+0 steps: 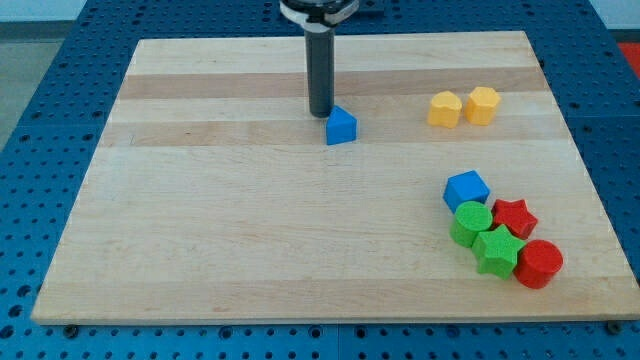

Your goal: Push the blue triangle diagonally to the yellow heart

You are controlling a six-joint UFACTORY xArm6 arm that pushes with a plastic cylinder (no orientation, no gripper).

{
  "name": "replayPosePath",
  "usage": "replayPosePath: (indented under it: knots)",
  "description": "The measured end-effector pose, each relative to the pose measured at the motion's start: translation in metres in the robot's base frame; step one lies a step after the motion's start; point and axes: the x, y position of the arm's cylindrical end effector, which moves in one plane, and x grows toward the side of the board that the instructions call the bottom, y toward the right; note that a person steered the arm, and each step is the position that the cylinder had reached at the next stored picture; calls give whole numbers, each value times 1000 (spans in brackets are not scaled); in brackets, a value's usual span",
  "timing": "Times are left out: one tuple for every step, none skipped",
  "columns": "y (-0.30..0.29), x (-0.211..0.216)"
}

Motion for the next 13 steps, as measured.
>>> replayPosePath:
  knots:
    - [8, 42]
    - [12, 58]
    - [9, 21]
    - [-8, -15]
    - [-37, -22]
    - [-40, 19]
    - [-13, 39]
    - [-21, 39]
    - [-41, 10]
    - [-39, -22]
    - [-12, -23]
    - [16, 20]
    - [37, 62]
